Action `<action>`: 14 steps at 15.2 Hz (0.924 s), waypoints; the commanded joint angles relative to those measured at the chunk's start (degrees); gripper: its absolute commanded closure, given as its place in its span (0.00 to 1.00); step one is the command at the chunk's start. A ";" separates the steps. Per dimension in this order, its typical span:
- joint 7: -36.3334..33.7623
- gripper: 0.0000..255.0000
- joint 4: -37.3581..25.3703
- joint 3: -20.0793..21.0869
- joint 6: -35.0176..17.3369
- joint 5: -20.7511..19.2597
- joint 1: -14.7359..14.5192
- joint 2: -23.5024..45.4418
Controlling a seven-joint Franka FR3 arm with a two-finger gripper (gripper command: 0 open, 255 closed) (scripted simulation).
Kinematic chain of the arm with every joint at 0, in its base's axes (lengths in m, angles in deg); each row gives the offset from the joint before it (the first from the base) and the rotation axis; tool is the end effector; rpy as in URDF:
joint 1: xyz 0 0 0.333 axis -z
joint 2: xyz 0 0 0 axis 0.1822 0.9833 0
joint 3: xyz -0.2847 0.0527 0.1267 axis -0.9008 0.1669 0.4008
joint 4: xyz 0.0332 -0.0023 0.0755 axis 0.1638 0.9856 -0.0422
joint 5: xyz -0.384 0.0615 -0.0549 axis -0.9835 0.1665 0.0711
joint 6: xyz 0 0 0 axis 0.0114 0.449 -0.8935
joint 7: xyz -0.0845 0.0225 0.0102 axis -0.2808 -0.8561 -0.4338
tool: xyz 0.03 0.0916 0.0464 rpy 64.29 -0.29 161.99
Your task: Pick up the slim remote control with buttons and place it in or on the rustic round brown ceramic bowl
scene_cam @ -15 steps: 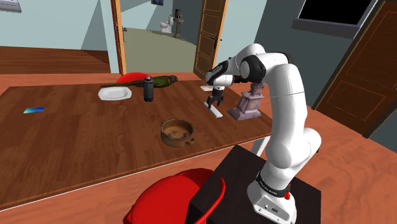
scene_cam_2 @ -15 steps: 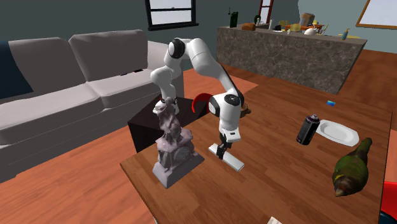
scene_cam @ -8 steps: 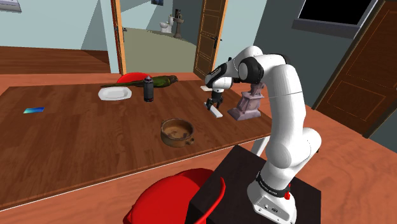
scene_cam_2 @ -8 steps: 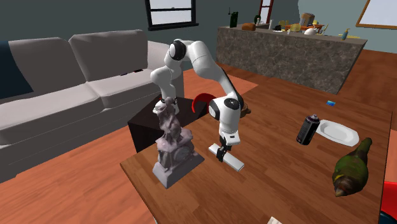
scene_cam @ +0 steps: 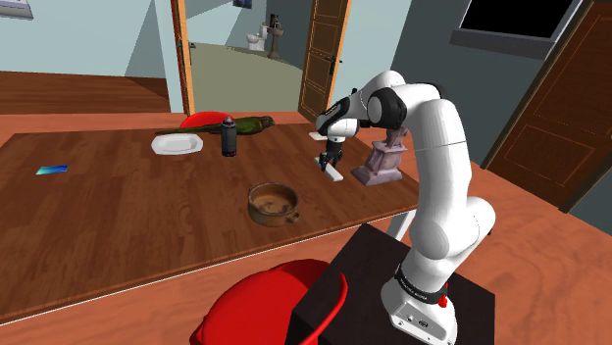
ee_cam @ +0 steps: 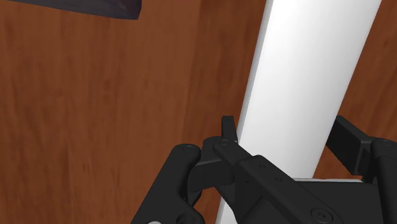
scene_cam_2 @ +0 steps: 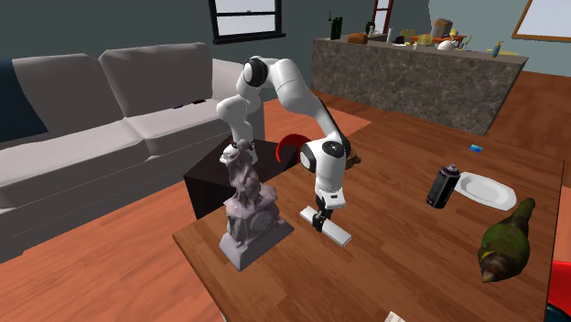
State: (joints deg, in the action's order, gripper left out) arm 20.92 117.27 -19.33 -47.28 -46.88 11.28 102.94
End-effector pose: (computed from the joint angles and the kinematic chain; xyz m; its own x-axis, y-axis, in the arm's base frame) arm 0.5417 -0.3985 0.2322 0.9562 -0.2926 -0.0086 -0.2927 -0.9560 -0.0182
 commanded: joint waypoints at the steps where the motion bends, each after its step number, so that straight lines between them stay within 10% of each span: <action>1: 0.01 1.00 0.00 0.01 0.00 0.00 0.00 0.02; 14: -0.96 1.00 -0.62 -1.09 4.75 -1.53 -0.73 -4.23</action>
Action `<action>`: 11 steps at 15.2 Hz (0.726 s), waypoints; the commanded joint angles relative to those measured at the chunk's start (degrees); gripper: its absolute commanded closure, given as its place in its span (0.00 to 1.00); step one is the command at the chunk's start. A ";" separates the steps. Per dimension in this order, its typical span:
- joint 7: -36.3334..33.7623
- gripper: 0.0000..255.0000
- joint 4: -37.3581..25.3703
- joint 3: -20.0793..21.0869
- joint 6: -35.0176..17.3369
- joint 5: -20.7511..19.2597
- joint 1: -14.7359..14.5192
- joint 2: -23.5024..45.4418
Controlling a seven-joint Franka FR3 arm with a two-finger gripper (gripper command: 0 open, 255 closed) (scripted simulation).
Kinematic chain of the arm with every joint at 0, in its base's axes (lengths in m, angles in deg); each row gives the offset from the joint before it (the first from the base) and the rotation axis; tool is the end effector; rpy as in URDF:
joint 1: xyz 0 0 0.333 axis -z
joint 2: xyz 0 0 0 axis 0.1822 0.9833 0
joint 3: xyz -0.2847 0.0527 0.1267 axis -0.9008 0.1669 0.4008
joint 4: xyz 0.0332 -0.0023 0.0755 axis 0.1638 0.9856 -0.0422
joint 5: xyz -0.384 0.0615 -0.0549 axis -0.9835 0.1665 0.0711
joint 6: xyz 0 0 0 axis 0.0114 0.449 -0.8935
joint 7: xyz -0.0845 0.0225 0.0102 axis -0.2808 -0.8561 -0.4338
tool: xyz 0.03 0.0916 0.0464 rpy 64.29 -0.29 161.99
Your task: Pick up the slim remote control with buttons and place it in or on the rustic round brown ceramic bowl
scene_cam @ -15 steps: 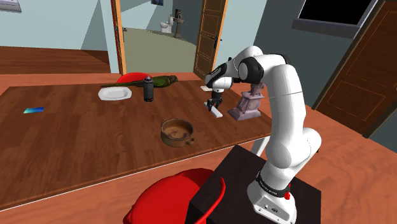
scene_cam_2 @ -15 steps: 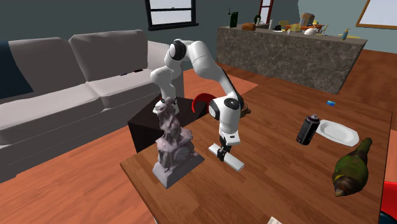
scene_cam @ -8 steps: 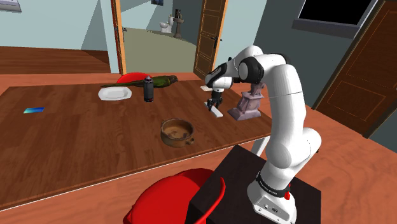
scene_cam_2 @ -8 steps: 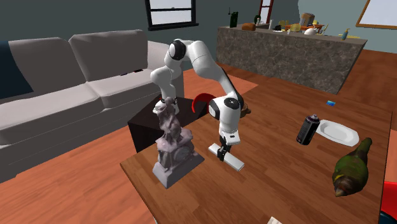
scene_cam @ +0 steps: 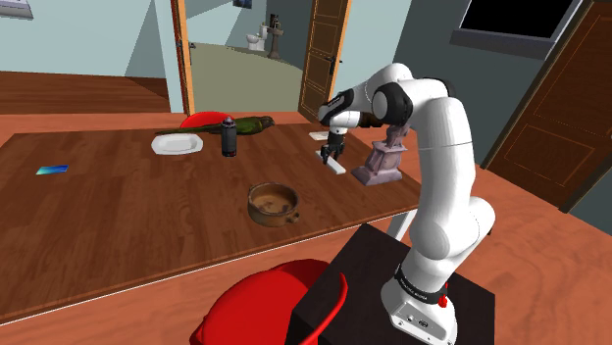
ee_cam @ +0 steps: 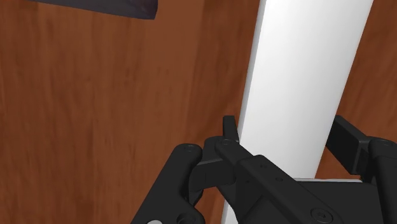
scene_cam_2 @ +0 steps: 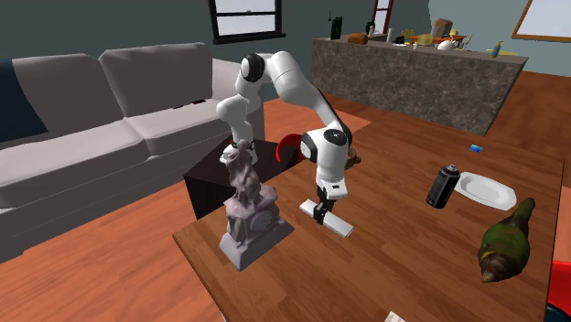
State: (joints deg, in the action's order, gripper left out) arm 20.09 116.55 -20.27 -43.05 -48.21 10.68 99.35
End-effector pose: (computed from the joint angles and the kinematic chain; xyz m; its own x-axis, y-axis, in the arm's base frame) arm 0.5424 -0.3988 0.2735 0.9564 -0.2921 -0.0089 -0.2922 -0.9562 -0.0182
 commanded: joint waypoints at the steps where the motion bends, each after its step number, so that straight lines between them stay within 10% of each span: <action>1: -0.23 1.00 -0.03 -0.25 1.08 -0.37 -0.19 -1.08; 11: -1.25 1.00 -2.16 -1.17 6.90 -1.93 -0.73 -4.94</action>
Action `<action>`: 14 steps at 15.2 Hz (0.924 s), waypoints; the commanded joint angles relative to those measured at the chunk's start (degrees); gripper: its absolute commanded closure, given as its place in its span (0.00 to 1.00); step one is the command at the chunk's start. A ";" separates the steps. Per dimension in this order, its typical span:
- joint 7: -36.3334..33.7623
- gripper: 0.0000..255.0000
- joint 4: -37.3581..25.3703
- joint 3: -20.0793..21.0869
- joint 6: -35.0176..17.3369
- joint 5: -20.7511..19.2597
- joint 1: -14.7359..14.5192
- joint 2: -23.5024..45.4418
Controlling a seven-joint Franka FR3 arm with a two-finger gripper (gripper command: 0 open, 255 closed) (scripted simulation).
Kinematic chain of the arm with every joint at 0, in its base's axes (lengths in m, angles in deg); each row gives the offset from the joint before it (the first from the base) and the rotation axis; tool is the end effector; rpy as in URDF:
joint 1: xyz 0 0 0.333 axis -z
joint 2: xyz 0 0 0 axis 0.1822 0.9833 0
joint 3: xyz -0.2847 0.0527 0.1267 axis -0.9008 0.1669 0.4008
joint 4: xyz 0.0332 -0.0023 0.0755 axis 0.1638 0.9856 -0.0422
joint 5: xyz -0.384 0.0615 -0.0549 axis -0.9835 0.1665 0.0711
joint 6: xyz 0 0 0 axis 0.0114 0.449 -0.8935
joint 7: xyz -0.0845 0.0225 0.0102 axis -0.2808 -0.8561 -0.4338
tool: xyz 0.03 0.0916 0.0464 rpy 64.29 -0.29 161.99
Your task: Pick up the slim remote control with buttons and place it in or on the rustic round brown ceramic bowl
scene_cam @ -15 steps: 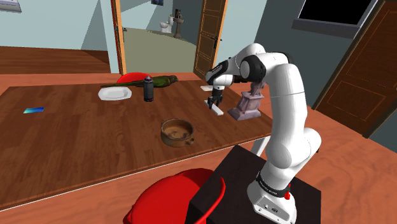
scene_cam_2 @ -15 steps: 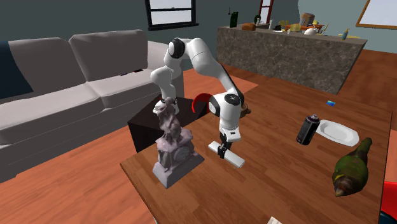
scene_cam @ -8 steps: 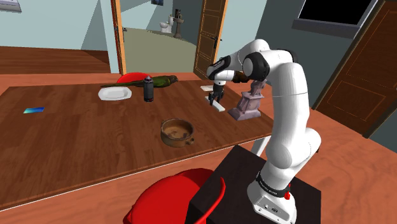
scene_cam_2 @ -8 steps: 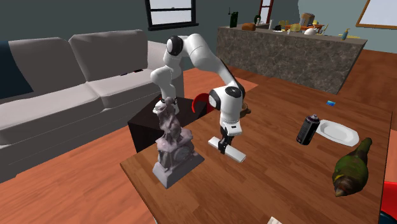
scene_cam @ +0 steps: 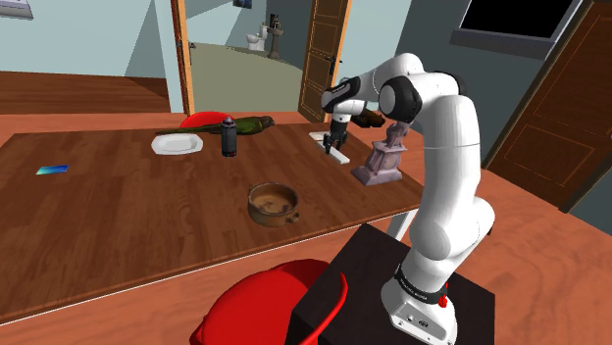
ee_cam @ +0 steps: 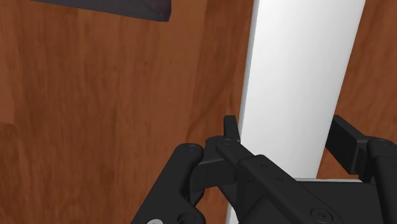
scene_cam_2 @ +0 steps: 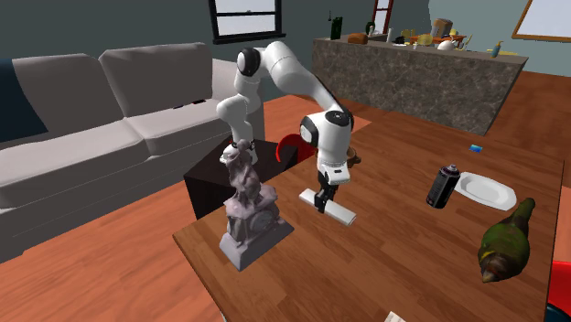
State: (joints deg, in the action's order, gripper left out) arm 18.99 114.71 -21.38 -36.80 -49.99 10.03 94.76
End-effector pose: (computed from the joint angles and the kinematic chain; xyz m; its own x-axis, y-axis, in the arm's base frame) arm 0.5413 -0.3988 0.3320 0.9563 -0.2923 -0.0089 -0.2924 -0.9561 -0.0182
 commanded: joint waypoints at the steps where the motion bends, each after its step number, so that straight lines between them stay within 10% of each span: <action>1: -0.24 1.00 -0.61 -0.15 1.26 -0.29 -0.11 -0.69; 9: -0.92 1.00 -3.35 -0.65 6.16 -1.29 -0.31 -2.98; 14: -6.65 1.00 7.41 0.00 2.37 -3.76 -5.63 -10.53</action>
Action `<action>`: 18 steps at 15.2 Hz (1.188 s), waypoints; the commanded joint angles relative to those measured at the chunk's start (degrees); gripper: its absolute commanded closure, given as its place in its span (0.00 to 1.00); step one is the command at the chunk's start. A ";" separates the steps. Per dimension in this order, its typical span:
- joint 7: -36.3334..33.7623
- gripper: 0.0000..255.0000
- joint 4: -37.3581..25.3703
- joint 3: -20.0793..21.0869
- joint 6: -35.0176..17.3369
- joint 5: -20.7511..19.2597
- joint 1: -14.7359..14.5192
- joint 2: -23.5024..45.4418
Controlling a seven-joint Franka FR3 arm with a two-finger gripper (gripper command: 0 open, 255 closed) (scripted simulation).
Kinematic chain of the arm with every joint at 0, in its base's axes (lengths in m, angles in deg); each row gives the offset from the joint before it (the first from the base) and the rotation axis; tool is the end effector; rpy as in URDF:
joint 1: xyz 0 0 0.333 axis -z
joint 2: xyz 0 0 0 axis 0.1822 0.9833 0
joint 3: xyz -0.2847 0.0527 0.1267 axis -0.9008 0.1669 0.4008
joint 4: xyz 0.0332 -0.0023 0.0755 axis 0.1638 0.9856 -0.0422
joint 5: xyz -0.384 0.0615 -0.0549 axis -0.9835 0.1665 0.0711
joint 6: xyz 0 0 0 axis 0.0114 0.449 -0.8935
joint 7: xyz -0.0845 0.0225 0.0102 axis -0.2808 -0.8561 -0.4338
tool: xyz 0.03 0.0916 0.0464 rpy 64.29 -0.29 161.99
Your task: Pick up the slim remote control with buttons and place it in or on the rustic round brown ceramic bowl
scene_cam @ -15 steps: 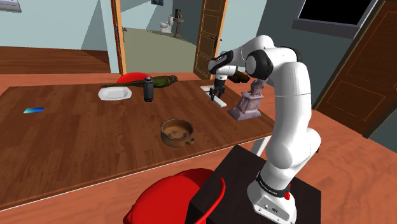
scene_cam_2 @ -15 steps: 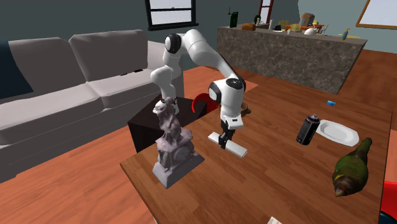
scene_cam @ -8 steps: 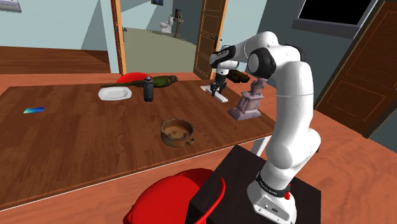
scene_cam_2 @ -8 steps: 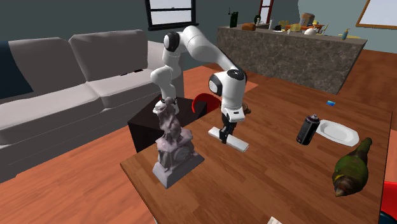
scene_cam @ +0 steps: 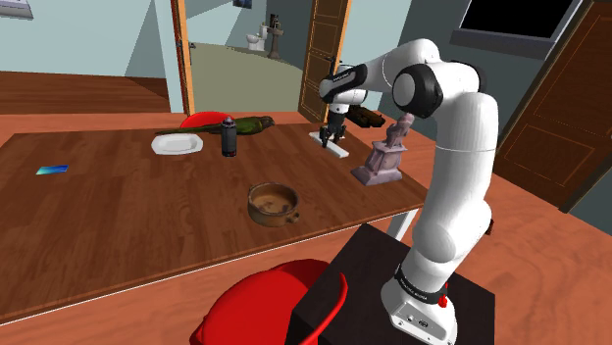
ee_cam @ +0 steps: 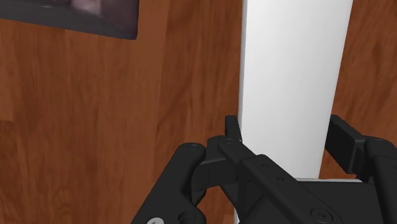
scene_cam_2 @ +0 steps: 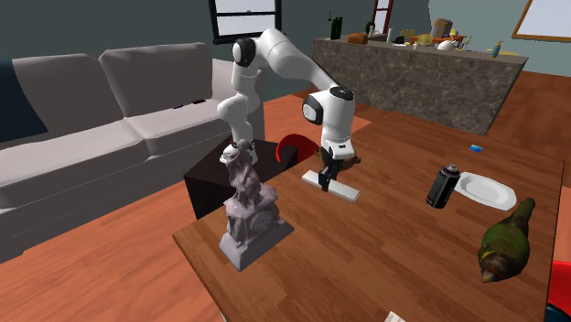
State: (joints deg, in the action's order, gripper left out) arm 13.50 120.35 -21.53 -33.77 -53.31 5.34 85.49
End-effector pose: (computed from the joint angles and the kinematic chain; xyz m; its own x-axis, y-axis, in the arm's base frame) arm 0.5386 -0.3444 0.3847 0.9565 -0.2915 -0.0095 -0.2917 -0.9563 -0.0187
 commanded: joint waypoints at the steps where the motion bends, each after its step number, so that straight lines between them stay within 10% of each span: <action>1: -2.42 1.00 3.63 0.39 -1.28 -0.94 -1.92 -2.63; 18: -26.39 1.00 23.91 8.79 -6.80 -6.45 -15.56 -18.74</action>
State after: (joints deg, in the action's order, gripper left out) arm -11.01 143.35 -13.56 -40.40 -59.56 -9.35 67.57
